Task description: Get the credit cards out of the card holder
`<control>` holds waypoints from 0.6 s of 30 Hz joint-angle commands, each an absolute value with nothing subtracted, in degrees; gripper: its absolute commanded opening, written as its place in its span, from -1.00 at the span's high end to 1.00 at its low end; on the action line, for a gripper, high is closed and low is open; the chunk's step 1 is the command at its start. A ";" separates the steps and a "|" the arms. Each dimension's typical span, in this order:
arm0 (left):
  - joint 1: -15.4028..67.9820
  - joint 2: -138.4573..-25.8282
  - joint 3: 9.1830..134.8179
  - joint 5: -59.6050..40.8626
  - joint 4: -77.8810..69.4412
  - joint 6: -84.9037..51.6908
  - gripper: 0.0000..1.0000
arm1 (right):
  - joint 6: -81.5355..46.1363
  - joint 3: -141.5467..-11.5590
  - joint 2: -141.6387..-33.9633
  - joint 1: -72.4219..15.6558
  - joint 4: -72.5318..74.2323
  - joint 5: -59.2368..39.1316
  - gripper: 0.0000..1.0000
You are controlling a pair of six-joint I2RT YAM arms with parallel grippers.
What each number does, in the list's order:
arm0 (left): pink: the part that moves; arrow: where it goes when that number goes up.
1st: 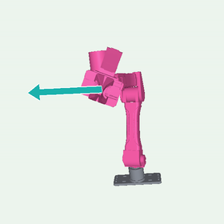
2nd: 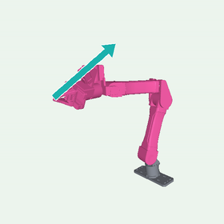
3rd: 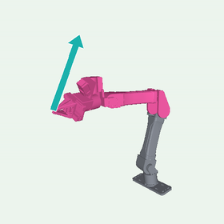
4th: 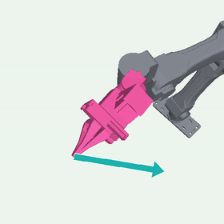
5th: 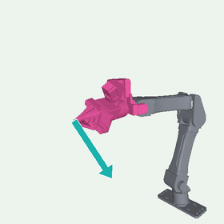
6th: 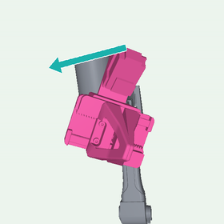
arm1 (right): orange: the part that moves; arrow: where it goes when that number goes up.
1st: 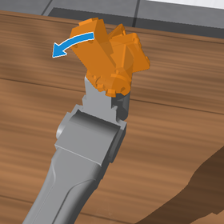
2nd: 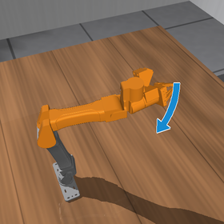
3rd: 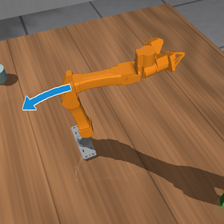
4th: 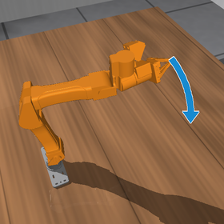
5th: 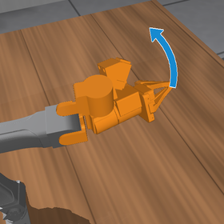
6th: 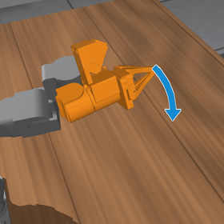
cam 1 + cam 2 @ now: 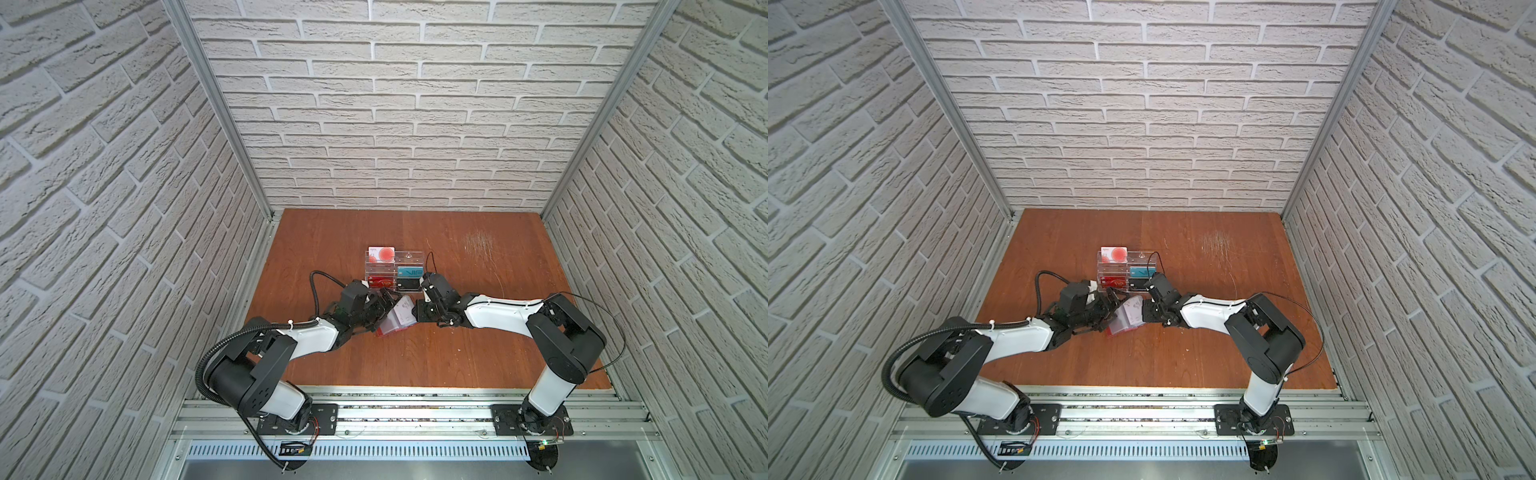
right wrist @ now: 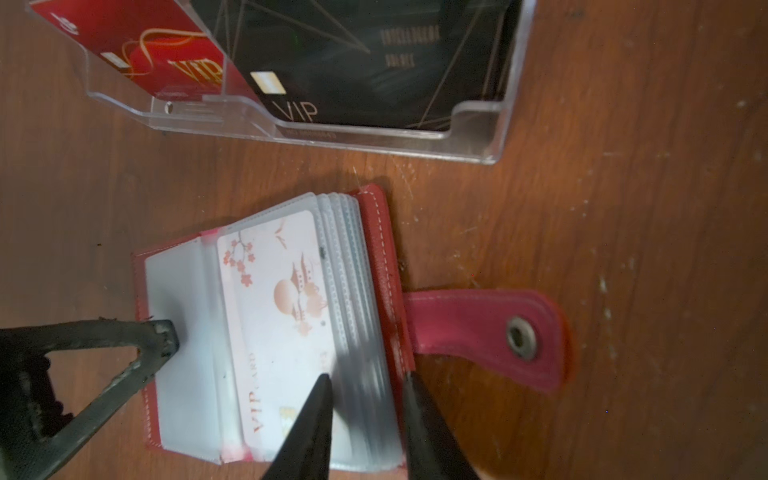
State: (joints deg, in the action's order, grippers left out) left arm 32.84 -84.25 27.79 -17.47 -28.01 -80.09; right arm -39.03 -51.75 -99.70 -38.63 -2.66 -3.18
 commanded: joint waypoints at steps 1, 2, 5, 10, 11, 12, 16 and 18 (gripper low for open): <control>31.92 -83.22 26.63 -18.06 -31.36 -79.31 -0.96 | -40.75 -49.69 -100.37 -38.87 0.77 -4.90 0.59; 31.75 -83.23 26.54 -18.21 -31.93 -79.36 -0.97 | -40.98 -49.37 -100.46 -38.87 1.16 -5.18 0.61; 31.46 -83.58 26.55 -19.27 -32.87 -79.35 -0.96 | -41.78 -48.40 -100.46 -39.17 2.40 -5.69 0.63; 30.69 -82.91 26.20 -20.65 -33.66 -79.04 -0.96 | -43.48 -47.28 -101.00 -40.54 3.76 -5.83 0.72; 30.59 -82.76 26.11 -20.79 -33.57 -78.90 -0.96 | -43.79 -46.99 -100.99 -40.83 4.07 -5.76 0.73; 30.38 -82.62 26.07 -20.83 -33.32 -78.69 -0.97 | -44.27 -46.69 -100.99 -41.20 4.29 -5.60 0.74; 29.88 -82.75 25.89 -21.16 -32.70 -78.08 -0.96 | -44.98 -46.18 -100.59 -42.09 4.65 -5.09 0.75; 29.58 -83.05 25.80 -21.33 -33.03 -78.17 -0.96 | -45.55 -45.96 -100.46 -42.65 5.07 -5.75 0.76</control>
